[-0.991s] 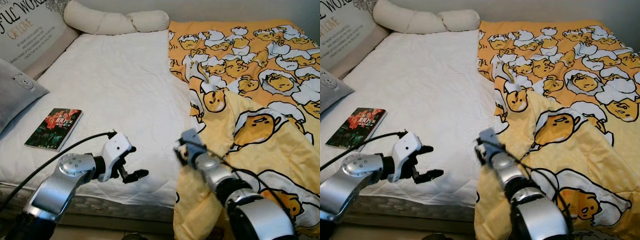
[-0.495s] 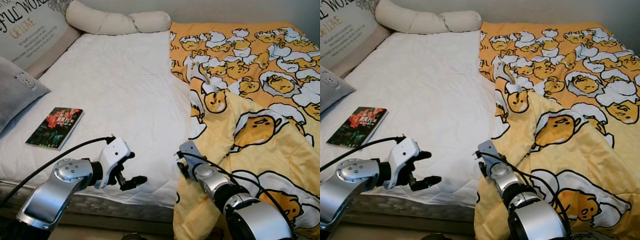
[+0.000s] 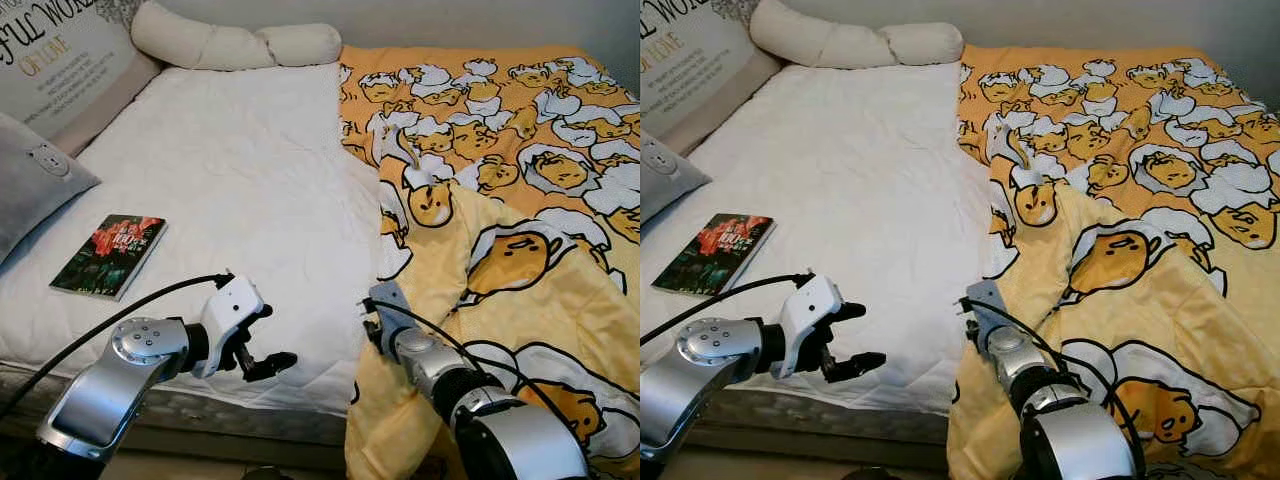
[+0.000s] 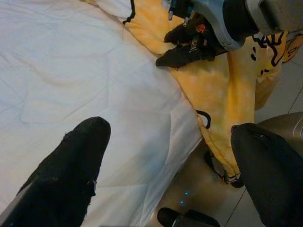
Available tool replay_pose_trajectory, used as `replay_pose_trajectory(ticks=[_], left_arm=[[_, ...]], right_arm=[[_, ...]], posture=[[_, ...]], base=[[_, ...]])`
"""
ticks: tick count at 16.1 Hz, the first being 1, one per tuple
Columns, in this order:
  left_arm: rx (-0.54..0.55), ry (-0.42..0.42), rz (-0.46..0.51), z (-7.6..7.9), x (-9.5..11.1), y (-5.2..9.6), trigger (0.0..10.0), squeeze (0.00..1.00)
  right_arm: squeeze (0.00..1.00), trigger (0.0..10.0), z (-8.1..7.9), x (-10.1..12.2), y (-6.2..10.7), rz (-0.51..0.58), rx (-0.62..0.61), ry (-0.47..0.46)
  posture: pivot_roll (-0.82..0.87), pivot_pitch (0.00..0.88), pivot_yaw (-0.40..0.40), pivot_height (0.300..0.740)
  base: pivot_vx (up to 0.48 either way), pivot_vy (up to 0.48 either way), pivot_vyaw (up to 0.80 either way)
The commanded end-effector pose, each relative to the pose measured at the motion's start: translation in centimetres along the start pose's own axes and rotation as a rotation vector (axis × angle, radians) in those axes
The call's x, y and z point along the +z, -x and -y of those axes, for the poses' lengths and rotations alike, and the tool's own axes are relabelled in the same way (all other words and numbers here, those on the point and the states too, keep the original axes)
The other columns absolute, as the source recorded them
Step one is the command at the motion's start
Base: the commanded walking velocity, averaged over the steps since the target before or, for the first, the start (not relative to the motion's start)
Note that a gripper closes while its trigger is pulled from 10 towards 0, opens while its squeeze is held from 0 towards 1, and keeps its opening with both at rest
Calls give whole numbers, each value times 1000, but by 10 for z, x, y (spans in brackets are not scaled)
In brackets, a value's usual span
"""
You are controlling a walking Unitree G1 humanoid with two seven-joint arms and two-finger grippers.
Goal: Clean up the room
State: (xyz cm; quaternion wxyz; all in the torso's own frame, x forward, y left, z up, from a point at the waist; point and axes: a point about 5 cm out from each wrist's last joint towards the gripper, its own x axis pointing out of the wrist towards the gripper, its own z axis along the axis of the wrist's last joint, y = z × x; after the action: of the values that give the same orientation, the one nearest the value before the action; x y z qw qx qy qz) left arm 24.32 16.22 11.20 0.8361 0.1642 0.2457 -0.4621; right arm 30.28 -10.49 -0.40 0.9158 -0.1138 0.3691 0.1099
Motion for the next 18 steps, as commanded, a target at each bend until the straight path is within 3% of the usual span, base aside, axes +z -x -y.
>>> replay_pose_trajectory(ticks=[1, 9, 12, 13, 14, 15, 16, 18], left_arm=[[10, -15, 1, -2, 4, 2, 10000, 0], [11, -18, 3, -5, 6, 0, 10000, 0], [16, -18, 8, -7, 6, -2, 10000, 0], [16, -18, 8, -7, 6, -2, 10000, 0], [17, -18, 8, -7, 6, -2, 10000, 0], [16, -18, 7, -7, 6, -2, 10000, 0], [16, -18, 6, -7, 6, -2, 10000, 0], [13, -18, 6, -8, 5, -1, 10000, 0]], right_arm=[[0, 0, 0, -12, 0, -40, -2, -38], [0, 0, 14, -14, 1, -25, -14, -151], [0, 0, 20, 1, 2, 87, 76, -225], [0, 0, 14, 9, 3, 145, 197, -244], [0, 0, 6, 14, 6, 191, 359, -201], [0, 0, -3, 10, 11, 200, 559, -122], [0, 0, -5, 8, 14, 193, 638, -103], [0, 0, -10, -8, 25, 146, 914, 9]], posture=[[186, 0, 48, 740], [175, 0, 57, 740], [168, 0, 60, 740], [168, 0, 61, 740], [166, 0, 61, 740], [164, 0, 64, 740], [164, 0, 64, 740], [165, 0, 65, 740]], base=[[0, 0, 0], [0, 0, 0], [0, 0, 0], [0, 0, 0], [0, 0, 0], [0, 0, 0], [0, 0, 0], [0, 0, 0]])
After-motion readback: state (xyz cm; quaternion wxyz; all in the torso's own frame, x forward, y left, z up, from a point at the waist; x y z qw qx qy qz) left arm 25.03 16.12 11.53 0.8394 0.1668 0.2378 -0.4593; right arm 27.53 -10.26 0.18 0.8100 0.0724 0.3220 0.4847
